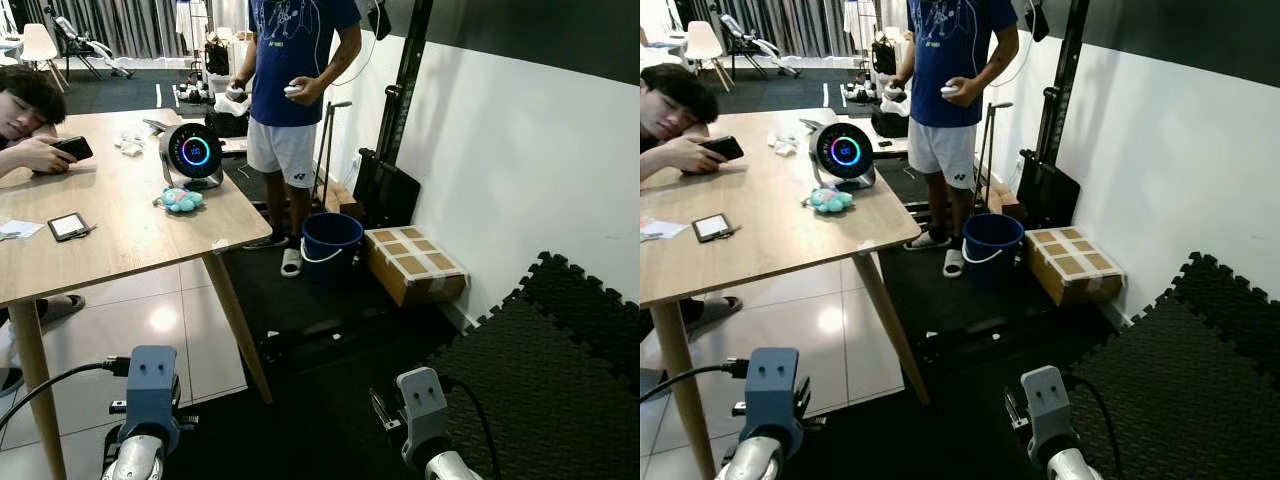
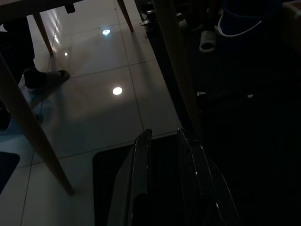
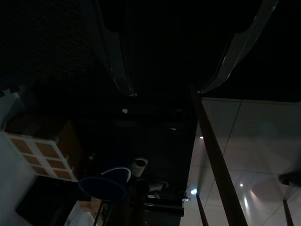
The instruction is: Hang keys on a hook
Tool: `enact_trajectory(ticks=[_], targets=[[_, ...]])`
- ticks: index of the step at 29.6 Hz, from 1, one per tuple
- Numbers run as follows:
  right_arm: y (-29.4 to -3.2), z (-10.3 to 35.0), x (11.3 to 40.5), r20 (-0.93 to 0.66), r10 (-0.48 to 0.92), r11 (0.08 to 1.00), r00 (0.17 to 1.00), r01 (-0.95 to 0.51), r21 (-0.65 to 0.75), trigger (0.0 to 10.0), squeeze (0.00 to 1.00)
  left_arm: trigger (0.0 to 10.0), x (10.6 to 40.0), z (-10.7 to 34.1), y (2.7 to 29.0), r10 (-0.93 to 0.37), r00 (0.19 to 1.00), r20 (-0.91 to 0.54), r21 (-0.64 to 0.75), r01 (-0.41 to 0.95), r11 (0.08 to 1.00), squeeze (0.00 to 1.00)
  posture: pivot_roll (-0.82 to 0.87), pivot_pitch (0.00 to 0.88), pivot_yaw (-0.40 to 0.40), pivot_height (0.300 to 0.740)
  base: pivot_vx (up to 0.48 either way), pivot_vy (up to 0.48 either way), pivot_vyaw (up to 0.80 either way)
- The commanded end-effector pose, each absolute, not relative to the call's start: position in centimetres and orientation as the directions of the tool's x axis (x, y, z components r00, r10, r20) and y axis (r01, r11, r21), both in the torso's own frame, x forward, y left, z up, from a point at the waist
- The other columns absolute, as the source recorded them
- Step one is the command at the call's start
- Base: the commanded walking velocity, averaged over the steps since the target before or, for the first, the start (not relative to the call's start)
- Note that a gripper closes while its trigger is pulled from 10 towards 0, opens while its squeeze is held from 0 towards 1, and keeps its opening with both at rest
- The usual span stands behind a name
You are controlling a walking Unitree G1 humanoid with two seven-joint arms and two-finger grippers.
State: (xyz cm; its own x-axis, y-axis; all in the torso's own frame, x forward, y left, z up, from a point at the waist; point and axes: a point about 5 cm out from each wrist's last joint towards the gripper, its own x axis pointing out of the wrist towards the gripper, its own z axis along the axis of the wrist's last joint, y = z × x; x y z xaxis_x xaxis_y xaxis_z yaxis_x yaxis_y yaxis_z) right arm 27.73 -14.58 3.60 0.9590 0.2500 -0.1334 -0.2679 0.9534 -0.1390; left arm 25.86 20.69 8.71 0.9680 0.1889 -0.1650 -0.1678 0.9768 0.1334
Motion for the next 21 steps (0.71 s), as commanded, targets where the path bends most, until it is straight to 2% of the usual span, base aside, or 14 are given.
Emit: enact_trajectory(ticks=[1,2,21], targets=[[-14.69,3.33,27.58,-0.141,0.248,0.953,0.959,-0.267,-0.141,10.0,0.00,10.0,25.92,8.57,20.34,0.175,0.972,-0.160,0.157,-0.150,0.976,0.00,0.11,0.065,-0.024,0.740,0.000,0.000,0.00],[-14.67,3.32,27.61,-0.142,0.248,0.953,0.958,-0.268,-0.142,10.0,0.00,10.0,26.01,8.55,20.42,0.170,0.974,-0.147,0.168,-0.145,0.975,0.00,0.11,0.064,-0.025,0.740,0.000,0.000,0.00],[-14.90,3.33,27.68,-0.144,0.246,0.953,0.959,-0.266,-0.147,10.0,0.00,10.0,26.23,8.43,20.79,0.197,0.969,-0.149,0.170,-0.171,0.970,0.00,0.10,0.059,-0.025,0.740,0.480,0.000,0.00]])
